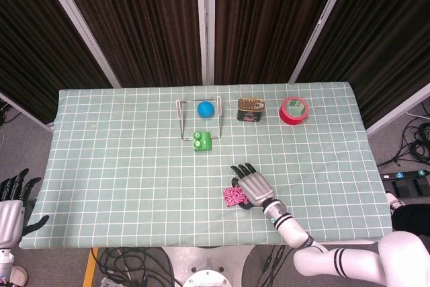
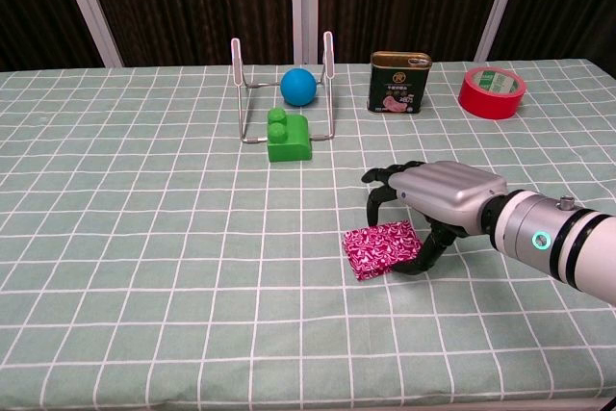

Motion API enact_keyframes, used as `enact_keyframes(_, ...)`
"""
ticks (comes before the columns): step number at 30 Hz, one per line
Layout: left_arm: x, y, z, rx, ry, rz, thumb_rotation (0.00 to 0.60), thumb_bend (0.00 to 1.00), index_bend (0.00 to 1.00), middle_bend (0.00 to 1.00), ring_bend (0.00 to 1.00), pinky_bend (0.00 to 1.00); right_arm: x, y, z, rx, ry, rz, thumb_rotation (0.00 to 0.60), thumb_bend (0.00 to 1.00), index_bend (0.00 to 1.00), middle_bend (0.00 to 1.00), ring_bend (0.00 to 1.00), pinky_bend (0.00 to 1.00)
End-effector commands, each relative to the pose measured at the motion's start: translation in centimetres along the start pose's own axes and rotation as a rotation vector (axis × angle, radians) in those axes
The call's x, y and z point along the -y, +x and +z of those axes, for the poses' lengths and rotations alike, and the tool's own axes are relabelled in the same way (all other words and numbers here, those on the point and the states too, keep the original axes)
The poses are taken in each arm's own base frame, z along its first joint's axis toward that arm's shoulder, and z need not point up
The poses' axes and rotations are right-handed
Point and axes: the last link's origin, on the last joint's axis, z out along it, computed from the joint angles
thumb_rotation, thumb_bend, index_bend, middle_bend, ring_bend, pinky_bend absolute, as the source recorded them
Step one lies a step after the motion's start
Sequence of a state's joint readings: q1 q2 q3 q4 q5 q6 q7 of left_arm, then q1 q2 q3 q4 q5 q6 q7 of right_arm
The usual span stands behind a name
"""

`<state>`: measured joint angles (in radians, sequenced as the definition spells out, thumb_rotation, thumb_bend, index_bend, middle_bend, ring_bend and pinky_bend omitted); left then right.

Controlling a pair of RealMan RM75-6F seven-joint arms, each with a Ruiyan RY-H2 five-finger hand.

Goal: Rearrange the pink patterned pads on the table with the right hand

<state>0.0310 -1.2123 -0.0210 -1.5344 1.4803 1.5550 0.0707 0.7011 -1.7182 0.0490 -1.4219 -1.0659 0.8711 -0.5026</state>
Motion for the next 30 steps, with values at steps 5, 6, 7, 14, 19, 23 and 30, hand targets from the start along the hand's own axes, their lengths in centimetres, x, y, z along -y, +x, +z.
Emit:
enact_keyframes(5,0.1,-0.1,-0.1,0.002,0.001,0.002,0.600,0.04,0.25,0.15,0.12,0.13,0.0,-0.2,-0.1,0.005,0.002,-0.001,0.515,0.15,0.32,0.03,0.00,0.00)
enact_keyframes(6,0.1,-0.1,-0.1,0.002,0.000,0.001,0.600,0.04,0.25,0.15,0.12,0.13,0.0,-0.3,-0.2,0.007,0.002,-0.001,0.516,0.15,0.32,0.03,0.00,0.00)
enact_keyframes(7,0.1,-0.1,-0.1,0.001,0.000,0.001,0.600,0.04,0.25,0.15,0.12,0.13,0.0,-0.3,-0.2,0.007,0.002,-0.001,0.515,0.15,0.32,0.03,0.00,0.00)
enact_keyframes(14,0.2,-0.1,-0.1,0.001,0.001,-0.002,0.600,0.04,0.25,0.15,0.12,0.13,-0.5,0.4,-0.7,-0.020,-0.006,0.028,0.513,0.15,0.30,0.03,0.00,0.00)
enact_keyframes(19,0.3,0.2,-0.1,-0.006,0.002,-0.004,0.600,0.04,0.25,0.15,0.12,0.13,-3.5,3.1,-2.7,-0.138,-0.083,0.080,0.515,0.15,0.27,0.03,0.00,0.00)
enact_keyframes(23,0.2,0.1,0.1,-0.009,-0.006,-0.007,0.600,0.04,0.25,0.15,0.12,0.13,-7.3,5.0,-6.0,-0.227,-0.185,0.111,0.516,0.15,0.25,0.03,0.00,0.00)
enact_keyframes(30,0.1,-0.2,0.4,-0.021,-0.015,-0.013,0.600,0.04,0.25,0.15,0.12,0.13,-12.3,6.7,-15.3,-0.422,-0.324,0.143,0.510,0.15,0.21,0.03,0.00,0.00)
